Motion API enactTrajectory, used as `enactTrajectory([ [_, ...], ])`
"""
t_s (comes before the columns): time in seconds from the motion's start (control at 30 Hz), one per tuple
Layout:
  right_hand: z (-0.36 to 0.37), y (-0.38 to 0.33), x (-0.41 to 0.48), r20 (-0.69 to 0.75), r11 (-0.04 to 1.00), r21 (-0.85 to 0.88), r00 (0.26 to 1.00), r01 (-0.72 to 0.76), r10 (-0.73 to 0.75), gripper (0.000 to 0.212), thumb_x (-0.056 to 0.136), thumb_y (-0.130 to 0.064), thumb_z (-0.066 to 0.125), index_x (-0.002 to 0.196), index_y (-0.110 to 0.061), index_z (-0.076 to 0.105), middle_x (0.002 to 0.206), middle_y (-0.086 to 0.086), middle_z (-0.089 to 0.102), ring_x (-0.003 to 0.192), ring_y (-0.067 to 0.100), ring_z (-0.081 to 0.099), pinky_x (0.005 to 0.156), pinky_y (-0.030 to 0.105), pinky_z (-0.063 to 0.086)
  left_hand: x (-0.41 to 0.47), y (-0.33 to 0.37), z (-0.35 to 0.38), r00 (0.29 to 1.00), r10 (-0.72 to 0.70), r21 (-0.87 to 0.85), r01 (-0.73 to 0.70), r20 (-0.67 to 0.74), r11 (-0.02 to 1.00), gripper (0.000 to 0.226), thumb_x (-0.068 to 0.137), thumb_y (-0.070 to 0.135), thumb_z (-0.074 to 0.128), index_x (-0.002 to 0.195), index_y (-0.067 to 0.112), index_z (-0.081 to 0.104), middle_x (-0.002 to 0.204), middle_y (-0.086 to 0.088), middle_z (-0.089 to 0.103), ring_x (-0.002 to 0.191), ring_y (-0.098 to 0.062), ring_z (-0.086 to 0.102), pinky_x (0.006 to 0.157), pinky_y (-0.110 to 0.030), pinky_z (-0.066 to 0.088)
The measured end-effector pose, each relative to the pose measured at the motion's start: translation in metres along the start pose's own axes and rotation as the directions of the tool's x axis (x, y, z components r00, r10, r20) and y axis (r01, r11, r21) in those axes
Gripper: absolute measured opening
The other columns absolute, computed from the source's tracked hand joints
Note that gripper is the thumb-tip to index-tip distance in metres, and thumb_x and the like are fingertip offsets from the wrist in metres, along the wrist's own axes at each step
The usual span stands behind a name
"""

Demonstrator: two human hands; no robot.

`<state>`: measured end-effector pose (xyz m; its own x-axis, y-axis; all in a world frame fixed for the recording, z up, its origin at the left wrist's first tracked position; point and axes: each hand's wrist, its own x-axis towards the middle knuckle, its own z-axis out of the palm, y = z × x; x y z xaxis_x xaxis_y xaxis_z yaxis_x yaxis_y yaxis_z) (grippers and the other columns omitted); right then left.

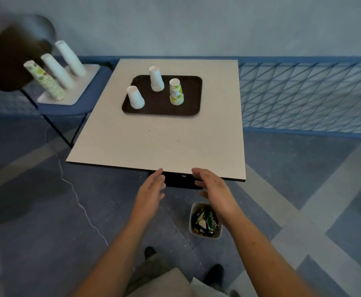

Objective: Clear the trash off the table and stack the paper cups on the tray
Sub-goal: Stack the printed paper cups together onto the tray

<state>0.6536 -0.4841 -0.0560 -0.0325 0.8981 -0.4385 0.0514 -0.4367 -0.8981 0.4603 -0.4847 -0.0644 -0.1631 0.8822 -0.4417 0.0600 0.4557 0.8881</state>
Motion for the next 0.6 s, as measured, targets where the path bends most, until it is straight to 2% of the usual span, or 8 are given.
enactTrajectory([
  [0.2,0.075,-0.042,0.026,0.055,0.999,0.019,0.997,0.044,-0.045,0.032,0.106,-0.043,0.042,0.123,-0.034,0.069,0.125,-0.016,0.068,0.116,0.008,0.064,0.107,0.041,0.051,0.025,0.032,-0.073,0.997,0.067,0.002,-0.067,-0.027,0.998,0.035,0.107,0.035,0.055,0.142,0.036,0.060,0.125,0.023,0.060,0.119,-0.007,0.064,0.106,-0.033,0.052],
  [0.37,0.156,-0.077,0.057,0.075,0.996,-0.020,0.993,0.092,-0.090,0.031,0.106,-0.044,0.043,0.120,-0.035,0.068,0.123,-0.015,0.069,0.114,0.008,0.065,0.106,0.042,0.051,0.069,0.056,-0.152,0.993,0.097,0.059,-0.101,0.064,0.993,0.032,0.104,0.041,0.059,0.134,0.051,0.059,0.142,0.011,0.061,0.128,-0.009,0.061,0.113,-0.039,0.049],
  [0.43,0.184,-0.091,0.071,0.074,0.993,-0.034,0.992,0.109,-0.106,0.030,0.106,-0.044,0.043,0.119,-0.035,0.069,0.122,-0.015,0.069,0.112,0.008,0.066,0.105,0.042,0.052,0.086,0.069,-0.182,0.990,0.110,0.095,-0.118,0.085,0.988,0.032,0.096,0.052,0.063,0.127,0.059,0.059,0.141,0.013,0.061,0.129,-0.010,0.060,0.115,-0.043,0.048],
  [0.5,0.209,-0.104,0.083,0.065,0.990,-0.044,0.990,0.131,-0.128,0.030,0.107,-0.042,0.042,0.116,-0.035,0.069,0.120,-0.016,0.070,0.110,0.007,0.067,0.104,0.042,0.053,0.102,0.083,-0.210,0.987,0.128,0.116,-0.139,0.094,0.984,0.041,0.080,0.067,0.063,0.121,0.066,0.060,0.137,0.019,0.063,0.129,-0.008,0.060,0.115,-0.045,0.046],
  [0.6,0.240,-0.121,0.102,0.046,0.988,-0.047,0.988,0.147,-0.145,0.029,0.107,-0.040,0.042,0.115,-0.036,0.069,0.117,-0.016,0.071,0.108,0.006,0.068,0.103,0.041,0.053,0.128,0.099,-0.245,0.987,0.140,0.135,-0.151,0.083,0.979,0.052,0.071,0.074,0.060,0.123,0.067,0.060,0.134,0.022,0.064,0.128,-0.006,0.060,0.116,-0.046,0.044],
])
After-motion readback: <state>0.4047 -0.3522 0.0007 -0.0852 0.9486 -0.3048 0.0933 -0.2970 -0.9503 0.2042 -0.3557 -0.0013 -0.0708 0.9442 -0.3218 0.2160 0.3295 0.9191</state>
